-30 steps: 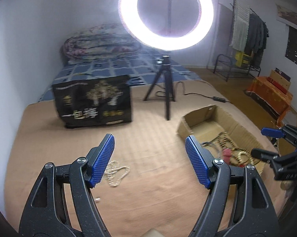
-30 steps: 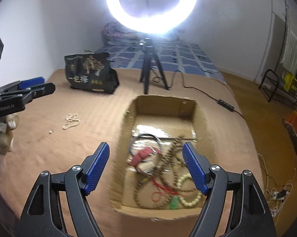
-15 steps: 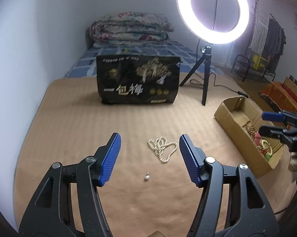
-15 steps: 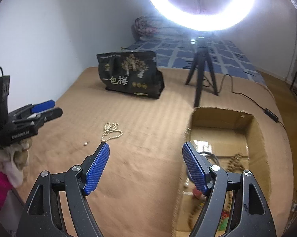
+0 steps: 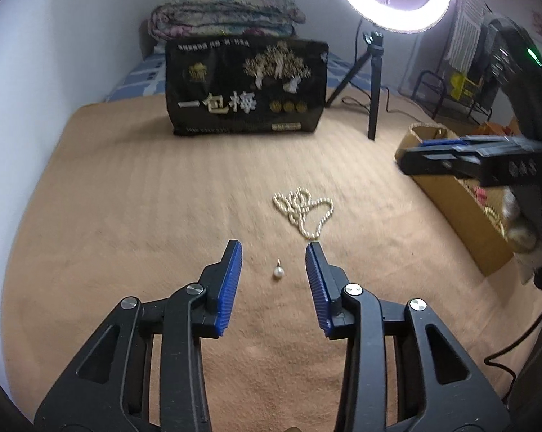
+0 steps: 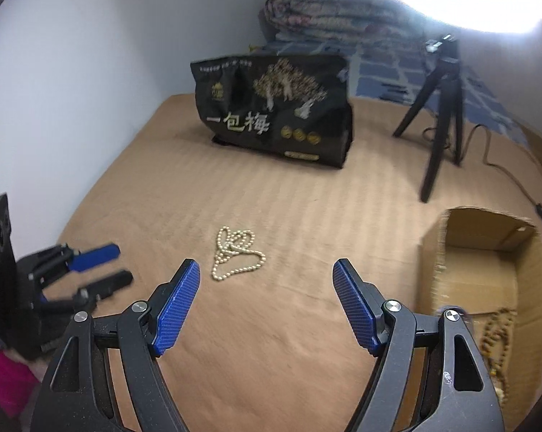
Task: Organize jewelry
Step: 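Grasp the pearl necklace with the right tool while the left tool grasps the last loose pearl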
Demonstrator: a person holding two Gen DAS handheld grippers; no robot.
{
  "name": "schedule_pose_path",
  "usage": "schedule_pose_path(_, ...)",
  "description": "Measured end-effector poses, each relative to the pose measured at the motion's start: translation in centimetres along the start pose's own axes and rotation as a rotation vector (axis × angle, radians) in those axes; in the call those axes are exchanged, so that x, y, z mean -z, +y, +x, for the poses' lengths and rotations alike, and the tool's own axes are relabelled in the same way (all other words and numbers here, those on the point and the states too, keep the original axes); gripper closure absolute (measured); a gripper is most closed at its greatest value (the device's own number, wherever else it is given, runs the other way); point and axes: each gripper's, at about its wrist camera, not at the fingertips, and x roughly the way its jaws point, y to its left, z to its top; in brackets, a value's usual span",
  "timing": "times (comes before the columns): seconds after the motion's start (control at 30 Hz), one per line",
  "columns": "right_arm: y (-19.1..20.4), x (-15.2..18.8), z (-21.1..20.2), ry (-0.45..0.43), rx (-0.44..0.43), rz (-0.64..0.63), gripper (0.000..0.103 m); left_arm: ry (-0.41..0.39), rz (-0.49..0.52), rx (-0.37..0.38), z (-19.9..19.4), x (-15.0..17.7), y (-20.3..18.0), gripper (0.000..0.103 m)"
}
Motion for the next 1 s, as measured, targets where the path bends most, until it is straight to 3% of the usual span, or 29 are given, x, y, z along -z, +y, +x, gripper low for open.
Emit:
schedule_pose_path(0.07, 0.3, -0.4, 1.4, 0.023, -0.013, 0.012, 0.027, 0.02, 0.005, 0.013, 0.8, 0.5, 0.0, 0.073)
schedule_pose_path(0.4, 1.5, -1.3, 7.5, 0.117, -0.061, 0.052, 0.027, 0.053, -0.008, 0.045, 3.8, 1.7, 0.1, 0.074)
schedule_pose_path(1.0, 3.3, -2.1, 12.6, 0.15, 0.065, -0.032, 0.028, 0.08, -0.003, 0.05, 5.8, 1.8, 0.3, 0.074)
